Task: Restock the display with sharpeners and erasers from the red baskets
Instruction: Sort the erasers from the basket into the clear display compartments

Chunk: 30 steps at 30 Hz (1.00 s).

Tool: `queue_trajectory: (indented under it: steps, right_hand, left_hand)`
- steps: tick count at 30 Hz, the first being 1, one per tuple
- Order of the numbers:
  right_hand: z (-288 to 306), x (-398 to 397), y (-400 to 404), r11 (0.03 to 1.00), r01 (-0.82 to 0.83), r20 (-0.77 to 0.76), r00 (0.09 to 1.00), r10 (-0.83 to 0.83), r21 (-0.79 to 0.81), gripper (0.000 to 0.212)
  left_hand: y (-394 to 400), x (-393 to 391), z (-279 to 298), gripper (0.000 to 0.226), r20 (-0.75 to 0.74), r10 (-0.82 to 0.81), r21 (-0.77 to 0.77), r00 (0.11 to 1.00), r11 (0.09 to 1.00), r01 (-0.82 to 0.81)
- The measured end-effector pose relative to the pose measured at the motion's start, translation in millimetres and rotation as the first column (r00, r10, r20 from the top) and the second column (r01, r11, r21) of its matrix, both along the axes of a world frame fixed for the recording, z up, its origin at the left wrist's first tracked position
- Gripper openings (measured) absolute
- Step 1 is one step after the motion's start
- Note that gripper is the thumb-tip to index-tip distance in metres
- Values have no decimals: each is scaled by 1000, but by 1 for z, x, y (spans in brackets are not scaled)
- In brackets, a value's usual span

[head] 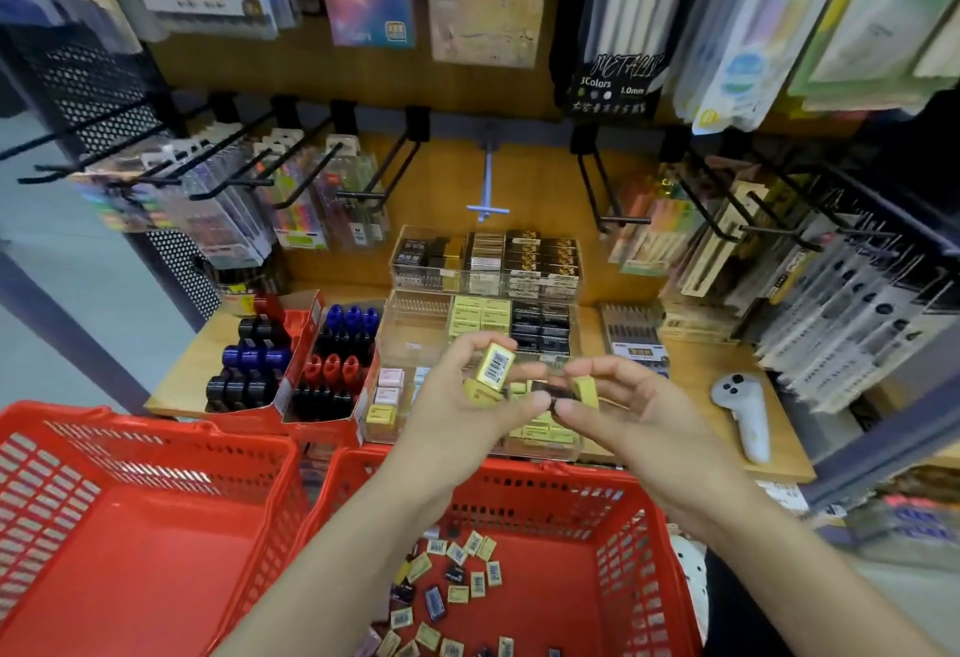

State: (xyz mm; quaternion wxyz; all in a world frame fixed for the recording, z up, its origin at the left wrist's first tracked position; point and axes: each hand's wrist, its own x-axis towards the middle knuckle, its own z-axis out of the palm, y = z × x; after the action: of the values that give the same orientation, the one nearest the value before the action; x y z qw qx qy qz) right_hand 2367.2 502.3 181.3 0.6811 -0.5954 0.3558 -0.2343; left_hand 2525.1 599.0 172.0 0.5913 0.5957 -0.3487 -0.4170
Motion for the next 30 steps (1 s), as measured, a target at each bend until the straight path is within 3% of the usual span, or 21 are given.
queue_trajectory:
  steps: [2, 4, 12, 18, 22, 27, 30]
  right_hand:
    - [-2, -1, 1, 981, -3, -13, 1000, 1, -195, 33]
    - [-2, 0, 1, 962, -15, 28, 999, 23, -274, 31]
    - [-7, -1, 1, 925, -14, 15, 1000, 21, -380, 31]
    - [-24, 6, -6, 820, -53, -163, 985, -50, -570, 29]
    - [-50, 29, -24, 810, -180, -354, 934, -37, -558, 28]
    - [-97, 59, -61, 915, -149, -563, 821, -97, -375, 30]
    - [-121, 72, -68, 828, -253, -659, 731, -176, -501, 27]
  left_hand:
    - [3, 4, 2, 41, -101, 59, 64, 993, 997, -53]
    - [4, 5, 1, 45, -158, 89, 122, 983, 990, -70]
    - [0, 0, -7, 21, -169, 41, 168, 985, 986, -12]
    - [-7, 13, -17, 20, -36, 51, 201, 998, 979, -43]
    - [-17, 31, -38, 14, 9, 49, 290, 999, 956, -50]
    - [-14, 76, -80, 21, -32, 295, 441, 955, 861, -252]
    - [-16, 94, -89, 32, -112, 353, 441, 929, 855, -272]
